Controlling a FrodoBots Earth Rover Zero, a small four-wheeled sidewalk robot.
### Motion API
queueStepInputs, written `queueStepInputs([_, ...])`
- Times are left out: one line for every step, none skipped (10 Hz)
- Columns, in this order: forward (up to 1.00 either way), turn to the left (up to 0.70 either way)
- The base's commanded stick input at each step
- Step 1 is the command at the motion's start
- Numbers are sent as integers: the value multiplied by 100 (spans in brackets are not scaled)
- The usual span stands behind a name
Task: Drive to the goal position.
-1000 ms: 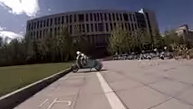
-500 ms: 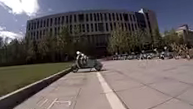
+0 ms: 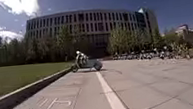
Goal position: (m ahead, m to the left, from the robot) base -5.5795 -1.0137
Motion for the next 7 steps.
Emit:
queueStepInputs([-45, 20])
queueStepInputs([-31, 24])
queueStepInputs([-7, 8])
queueStepInputs([-1, 1])
queueStepInputs([-1, 0])
queueStepInputs([-4, 0])
queueStepInputs([-5, -1])
